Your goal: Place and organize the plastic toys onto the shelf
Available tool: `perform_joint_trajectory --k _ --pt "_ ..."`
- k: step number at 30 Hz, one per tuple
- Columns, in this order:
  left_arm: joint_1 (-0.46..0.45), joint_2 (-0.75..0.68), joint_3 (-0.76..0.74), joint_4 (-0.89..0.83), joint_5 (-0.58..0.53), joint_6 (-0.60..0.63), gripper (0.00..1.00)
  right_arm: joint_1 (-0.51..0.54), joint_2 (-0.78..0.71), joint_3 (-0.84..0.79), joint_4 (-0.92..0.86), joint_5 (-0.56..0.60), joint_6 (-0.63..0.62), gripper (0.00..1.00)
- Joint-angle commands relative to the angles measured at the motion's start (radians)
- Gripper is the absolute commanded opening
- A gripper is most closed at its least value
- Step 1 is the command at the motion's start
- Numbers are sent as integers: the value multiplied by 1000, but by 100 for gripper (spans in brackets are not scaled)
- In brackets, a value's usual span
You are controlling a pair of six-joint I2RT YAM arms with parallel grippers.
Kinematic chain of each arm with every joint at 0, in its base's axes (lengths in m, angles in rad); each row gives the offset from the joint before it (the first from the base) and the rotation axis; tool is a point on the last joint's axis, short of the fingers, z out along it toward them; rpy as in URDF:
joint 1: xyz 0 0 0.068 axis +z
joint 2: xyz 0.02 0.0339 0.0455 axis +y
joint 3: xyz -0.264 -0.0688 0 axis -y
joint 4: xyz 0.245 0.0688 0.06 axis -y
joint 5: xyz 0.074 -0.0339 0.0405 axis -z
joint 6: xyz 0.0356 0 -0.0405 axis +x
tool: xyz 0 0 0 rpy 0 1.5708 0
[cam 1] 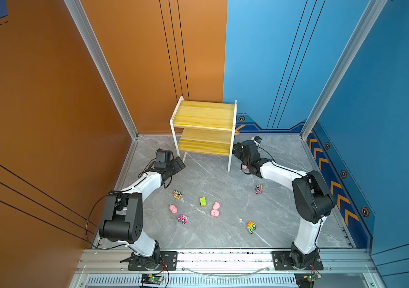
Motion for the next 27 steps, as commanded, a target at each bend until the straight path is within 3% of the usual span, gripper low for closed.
perform_joint_trajectory --k 1,8,11,17,27 --pt "-8 -16 -14 87 57 52 94 -29 -83 -87 63 -81 -73 92" --pt "-1 48 14 179 135 74 88 -32 -264 -332 255 -207 -270 93" --pt "-2 72 34 205 156 84 76 -21 -284 -407 381 -289 -338 93" --pt "-15 95 55 260 184 115 56 17 -248 -428 515 -373 -423 88" --pt "-62 91 55 271 175 149 44 12 -151 -354 540 -329 -479 77"
